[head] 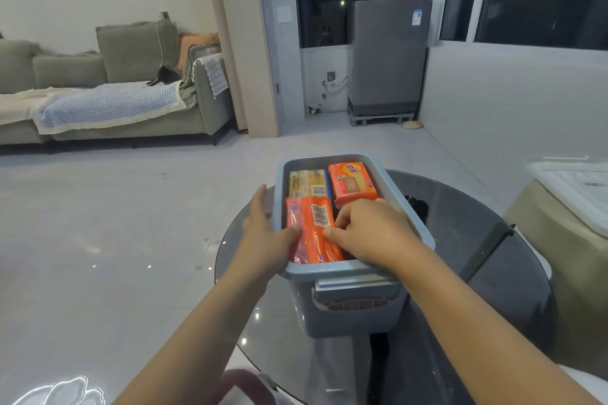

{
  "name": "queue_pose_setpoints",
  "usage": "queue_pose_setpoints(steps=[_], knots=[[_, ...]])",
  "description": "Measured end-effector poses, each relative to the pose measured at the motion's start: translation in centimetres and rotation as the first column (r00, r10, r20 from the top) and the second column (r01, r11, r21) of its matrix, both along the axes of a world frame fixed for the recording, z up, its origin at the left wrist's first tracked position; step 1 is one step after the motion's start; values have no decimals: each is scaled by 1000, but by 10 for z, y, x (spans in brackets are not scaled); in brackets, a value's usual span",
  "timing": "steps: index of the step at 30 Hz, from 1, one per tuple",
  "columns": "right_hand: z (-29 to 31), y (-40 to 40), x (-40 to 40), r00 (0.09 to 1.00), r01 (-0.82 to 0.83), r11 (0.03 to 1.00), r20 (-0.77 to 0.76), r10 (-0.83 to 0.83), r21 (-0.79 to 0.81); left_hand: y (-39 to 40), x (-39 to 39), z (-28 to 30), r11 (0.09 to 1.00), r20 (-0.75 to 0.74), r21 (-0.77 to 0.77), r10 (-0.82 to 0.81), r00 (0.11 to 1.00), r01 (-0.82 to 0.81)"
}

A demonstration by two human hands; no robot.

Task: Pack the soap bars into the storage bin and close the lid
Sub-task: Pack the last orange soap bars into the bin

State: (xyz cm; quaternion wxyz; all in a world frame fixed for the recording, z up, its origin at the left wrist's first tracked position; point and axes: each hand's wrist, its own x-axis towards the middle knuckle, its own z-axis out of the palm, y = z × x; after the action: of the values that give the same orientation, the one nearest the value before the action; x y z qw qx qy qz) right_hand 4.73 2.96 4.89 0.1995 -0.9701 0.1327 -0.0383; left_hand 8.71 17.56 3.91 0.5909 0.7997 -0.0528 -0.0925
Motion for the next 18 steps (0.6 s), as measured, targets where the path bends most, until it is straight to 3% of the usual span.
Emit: queue_pose_setpoints(steps=[4,8,13,18], knots=[[7,-1,0,995,-85,991,-56,80,-106,0,3,-2,990,-143,-124,-82,986,64],[9,-5,-1,989,-139,985,-58,133,-102,-2,3,1,977,-163,-194,-122,979,90],[1,-13,-13,965,-45,991,264,10,125,-1,-4,-4,940,-251,-341,-121,960,29],[0,-26,-31,912,-47,993,409,-1,108,-8,-10,-6,914,-273,-401,-55,960,-62]])
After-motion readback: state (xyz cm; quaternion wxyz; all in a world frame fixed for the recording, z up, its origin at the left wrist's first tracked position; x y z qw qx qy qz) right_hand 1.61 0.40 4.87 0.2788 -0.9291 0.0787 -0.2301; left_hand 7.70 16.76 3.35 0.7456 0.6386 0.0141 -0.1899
